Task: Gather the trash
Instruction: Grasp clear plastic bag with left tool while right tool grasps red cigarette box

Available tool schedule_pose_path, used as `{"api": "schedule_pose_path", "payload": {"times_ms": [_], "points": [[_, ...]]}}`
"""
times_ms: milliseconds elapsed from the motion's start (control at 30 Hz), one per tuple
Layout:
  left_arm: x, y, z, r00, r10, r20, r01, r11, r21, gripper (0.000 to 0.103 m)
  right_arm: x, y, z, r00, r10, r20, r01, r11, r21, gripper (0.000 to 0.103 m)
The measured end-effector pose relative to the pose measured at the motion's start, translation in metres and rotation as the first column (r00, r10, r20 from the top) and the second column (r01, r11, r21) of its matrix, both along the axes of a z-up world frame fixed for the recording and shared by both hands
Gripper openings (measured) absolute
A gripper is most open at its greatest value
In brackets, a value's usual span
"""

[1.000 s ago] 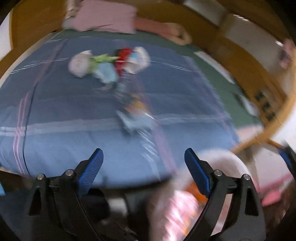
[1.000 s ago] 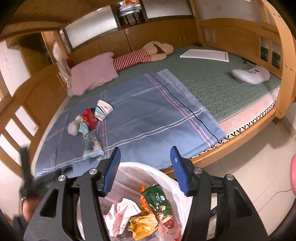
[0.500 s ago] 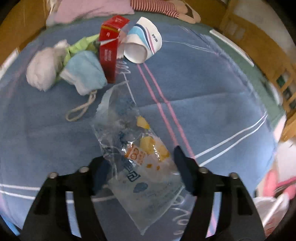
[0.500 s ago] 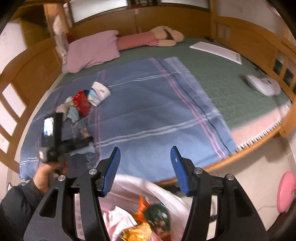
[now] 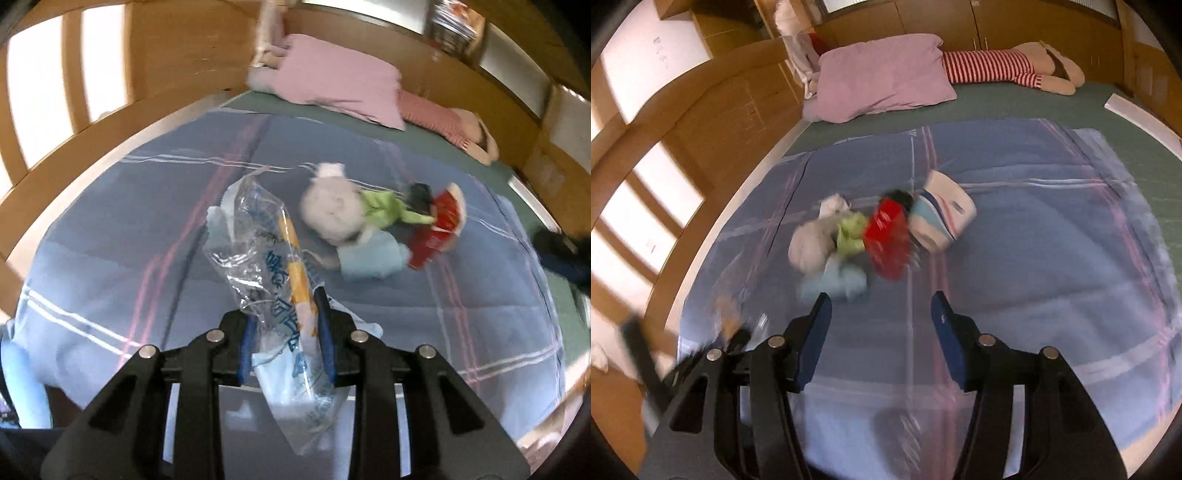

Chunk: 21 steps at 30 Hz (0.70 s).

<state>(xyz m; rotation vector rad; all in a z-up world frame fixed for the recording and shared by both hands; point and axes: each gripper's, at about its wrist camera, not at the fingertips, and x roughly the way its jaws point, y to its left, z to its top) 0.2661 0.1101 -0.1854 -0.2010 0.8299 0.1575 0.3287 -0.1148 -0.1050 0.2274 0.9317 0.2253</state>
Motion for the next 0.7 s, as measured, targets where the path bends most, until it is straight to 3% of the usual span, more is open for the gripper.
{"api": "schedule_pose_path", "payload": {"times_ms": [100, 167, 267, 300, 333, 400, 500, 600, 667, 700], "points": [[0.007, -0.002, -0.005, 0.999, -0.020, -0.025, 0.020, 1.000, -0.004, 0.030, 0.040, 0.022, -0.012, 1.000, 0.010, -0.026, -0.009, 1.000, 0.016, 0.056], [0.010, -0.004, -0.005, 0.999, -0.027, -0.022, 0.026, 1.000, -0.001, 0.030, 0.071, 0.032, -0.027, 0.996, -0.024, -0.088, 0.026, 0.999, 0.030, 0.056], [0.008, -0.004, -0.004, 1.000, -0.026, -0.009, 0.026, 1.000, -0.010, 0.030, 0.096, 0.041, -0.046, 0.988, -0.052, -0.147, 0.050, 0.999, -0.011, 0.054], [0.008, -0.004, -0.004, 1.000, -0.024, -0.009, 0.024, 1.000, -0.013, 0.030, 0.101, 0.040, -0.056, 0.983, -0.047, -0.175, 0.049, 0.999, 0.004, 0.049], [0.004, -0.007, -0.006, 1.000, -0.022, -0.009, 0.022, 1.000, -0.014, 0.030, 0.102, 0.037, -0.061, 0.980, -0.044, -0.193, 0.051, 0.998, 0.031, 0.034], [0.002, -0.003, -0.007, 1.000, -0.016, -0.010, 0.016, 1.000, -0.019, 0.030, 0.090, 0.021, -0.063, 0.977, -0.047, -0.209, 0.071, 0.992, 0.109, 0.022], [0.001, -0.003, -0.007, 1.000, -0.009, -0.006, 0.009, 1.000, -0.023, 0.030, 0.067, -0.003, -0.062, 0.969, -0.041, -0.244, 0.092, 0.975, 0.201, 0.023], [-0.001, -0.007, -0.006, 1.000, -0.018, -0.002, 0.018, 1.000, -0.023, 0.030, 0.031, -0.031, -0.072, 0.929, -0.036, -0.368, 0.127, 0.966, 0.226, 0.027], [-0.001, -0.008, -0.005, 1.000, -0.023, 0.002, 0.023, 0.999, -0.023, 0.030, 0.013, -0.037, -0.074, 0.905, 0.013, -0.426, 0.062, 0.985, 0.162, 0.054], [-0.002, -0.008, -0.005, 1.000, -0.024, 0.003, 0.024, 0.999, -0.023, 0.030, 0.004, -0.037, -0.070, 0.907, 0.041, -0.419, 0.004, 0.994, 0.106, 0.058]]}}
